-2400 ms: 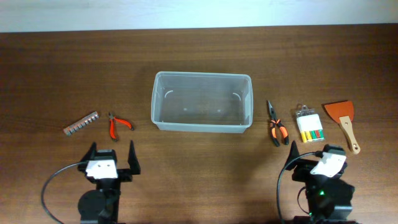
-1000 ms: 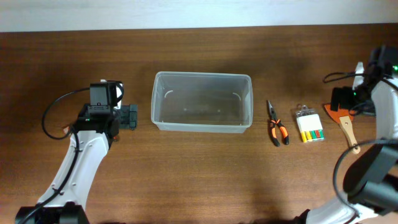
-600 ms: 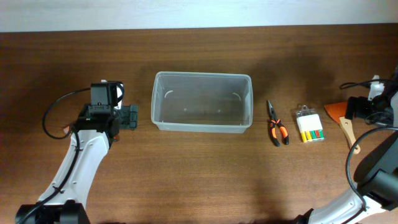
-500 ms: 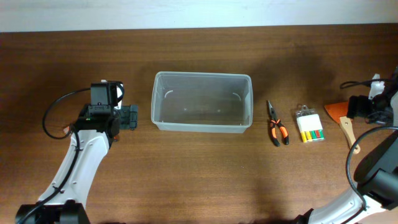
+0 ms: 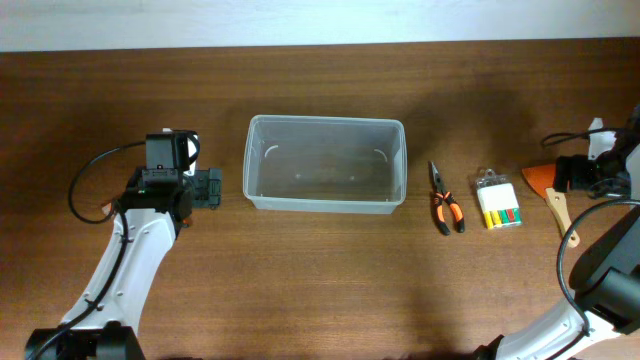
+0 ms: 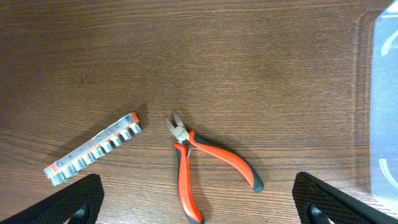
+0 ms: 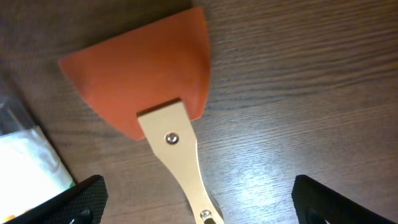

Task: Pack container
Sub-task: 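Move right gripper to the orange scraper and lower onto it, then close right gripper on the orange scraper blade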

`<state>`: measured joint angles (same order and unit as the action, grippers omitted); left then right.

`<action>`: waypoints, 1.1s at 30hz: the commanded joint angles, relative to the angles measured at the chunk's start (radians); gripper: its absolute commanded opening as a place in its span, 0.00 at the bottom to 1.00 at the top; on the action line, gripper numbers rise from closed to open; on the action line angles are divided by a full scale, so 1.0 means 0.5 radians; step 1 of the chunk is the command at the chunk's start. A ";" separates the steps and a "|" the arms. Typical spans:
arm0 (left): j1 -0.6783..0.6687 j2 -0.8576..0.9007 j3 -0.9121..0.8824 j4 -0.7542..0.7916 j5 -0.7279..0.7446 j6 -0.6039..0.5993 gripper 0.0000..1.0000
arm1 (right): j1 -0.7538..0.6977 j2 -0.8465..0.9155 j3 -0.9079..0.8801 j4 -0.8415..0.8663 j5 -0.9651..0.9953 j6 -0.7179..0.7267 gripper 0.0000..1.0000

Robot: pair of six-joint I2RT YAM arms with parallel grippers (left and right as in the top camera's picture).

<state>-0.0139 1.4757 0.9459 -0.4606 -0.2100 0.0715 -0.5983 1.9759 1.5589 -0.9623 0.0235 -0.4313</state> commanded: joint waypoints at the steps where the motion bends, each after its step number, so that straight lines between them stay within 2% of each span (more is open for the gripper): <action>1: -0.006 0.013 0.036 -0.002 0.015 0.032 0.99 | 0.029 0.026 0.002 -0.020 -0.031 -0.181 0.96; 7: -0.006 0.013 0.036 -0.002 0.015 0.032 0.99 | 0.029 0.065 -0.057 0.001 -0.049 -0.185 0.94; 16: -0.006 0.013 0.036 -0.002 0.015 0.032 0.99 | 0.031 0.365 -0.092 0.034 -0.079 -0.169 0.79; 33: -0.006 0.013 0.036 -0.002 0.015 0.032 0.99 | 0.082 0.472 -0.092 0.104 -0.074 -0.125 0.73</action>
<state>-0.0139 1.4757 0.9459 -0.4610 -0.2100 0.0715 -0.5846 2.1460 1.5314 -0.9340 -0.0021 -0.4942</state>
